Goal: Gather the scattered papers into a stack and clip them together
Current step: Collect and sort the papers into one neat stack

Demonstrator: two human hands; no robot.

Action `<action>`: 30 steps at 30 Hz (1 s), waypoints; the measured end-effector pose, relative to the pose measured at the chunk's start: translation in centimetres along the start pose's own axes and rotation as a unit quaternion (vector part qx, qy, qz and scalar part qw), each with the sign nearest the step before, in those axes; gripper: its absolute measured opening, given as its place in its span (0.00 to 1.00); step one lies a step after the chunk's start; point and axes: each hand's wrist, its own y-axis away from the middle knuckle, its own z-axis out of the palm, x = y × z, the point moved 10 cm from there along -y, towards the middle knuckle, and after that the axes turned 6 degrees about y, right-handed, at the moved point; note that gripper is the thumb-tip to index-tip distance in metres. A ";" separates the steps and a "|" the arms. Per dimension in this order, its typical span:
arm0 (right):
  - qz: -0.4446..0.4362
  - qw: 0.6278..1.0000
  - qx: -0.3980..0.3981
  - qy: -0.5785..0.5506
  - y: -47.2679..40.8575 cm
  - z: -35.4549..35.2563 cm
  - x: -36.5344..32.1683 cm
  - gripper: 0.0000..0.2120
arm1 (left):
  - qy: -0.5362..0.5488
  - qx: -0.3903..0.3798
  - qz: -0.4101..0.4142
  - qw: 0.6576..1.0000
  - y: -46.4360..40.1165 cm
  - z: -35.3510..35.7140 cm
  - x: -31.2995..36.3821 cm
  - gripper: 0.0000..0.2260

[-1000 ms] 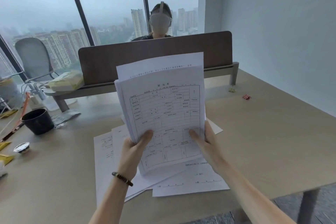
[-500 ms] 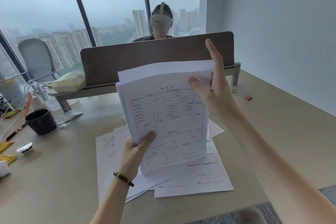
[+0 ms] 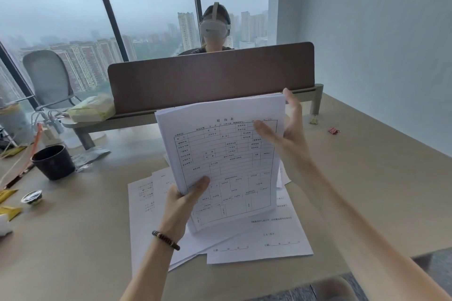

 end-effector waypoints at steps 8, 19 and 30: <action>0.153 0.985 -0.084 -0.008 3.7 1.9 10.2 0.17 | 0.002 0.020 -0.006 1.000 0.1 -0.2 -0.9 0.13; 0.130 0.986 -0.031 0.098 3.1 1.9 9.2 0.15 | -0.039 0.070 -0.053 0.995 -0.5 -1.5 -2.0 0.07; 0.200 0.958 -0.098 0.182 3.8 3.7 11.1 0.16 | -0.065 0.082 -0.144 0.984 -0.4 -4.9 -4.2 0.07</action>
